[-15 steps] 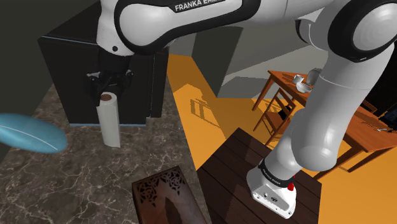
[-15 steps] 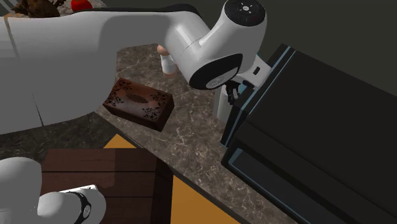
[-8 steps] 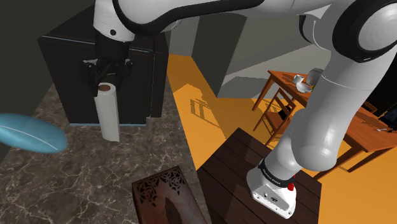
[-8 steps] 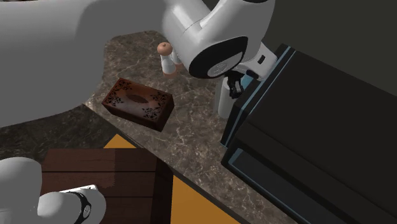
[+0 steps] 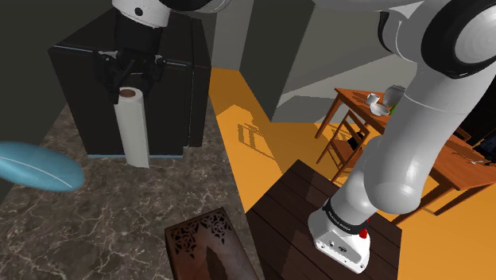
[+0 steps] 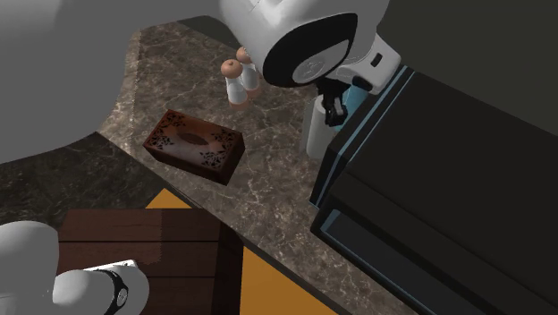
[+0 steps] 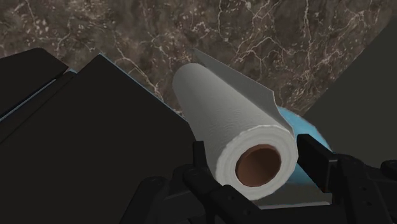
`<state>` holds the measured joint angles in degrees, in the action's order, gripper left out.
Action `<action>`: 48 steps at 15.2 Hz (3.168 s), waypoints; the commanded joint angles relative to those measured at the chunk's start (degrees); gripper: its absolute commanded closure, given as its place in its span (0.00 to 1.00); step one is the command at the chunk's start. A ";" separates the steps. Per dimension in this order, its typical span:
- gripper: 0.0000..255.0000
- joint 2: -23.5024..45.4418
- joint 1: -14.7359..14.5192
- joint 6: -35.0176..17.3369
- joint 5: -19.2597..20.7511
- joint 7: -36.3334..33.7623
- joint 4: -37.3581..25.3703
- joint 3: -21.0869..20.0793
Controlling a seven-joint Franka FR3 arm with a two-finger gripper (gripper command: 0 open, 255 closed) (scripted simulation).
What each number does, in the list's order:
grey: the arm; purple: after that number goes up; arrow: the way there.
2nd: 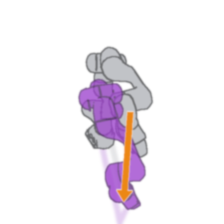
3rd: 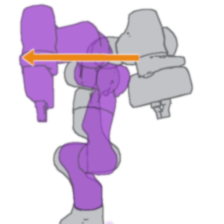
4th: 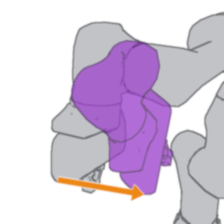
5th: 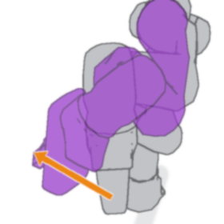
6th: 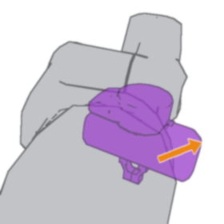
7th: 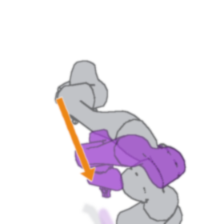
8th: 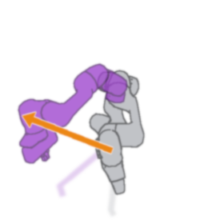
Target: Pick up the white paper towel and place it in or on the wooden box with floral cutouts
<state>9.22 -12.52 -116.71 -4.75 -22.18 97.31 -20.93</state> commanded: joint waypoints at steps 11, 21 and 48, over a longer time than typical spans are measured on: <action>1.00 0.21 -0.13 8.77 0.42 -0.97 -9.03 -0.03; 1.00 -18.22 -2.41 8.77 -5.75 -5.12 7.55 -2.53; 1.00 -45.40 -12.53 14.78 -16.80 -19.74 23.98 -10.16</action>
<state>-36.05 -24.96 -101.05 -21.37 -42.03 120.31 -30.89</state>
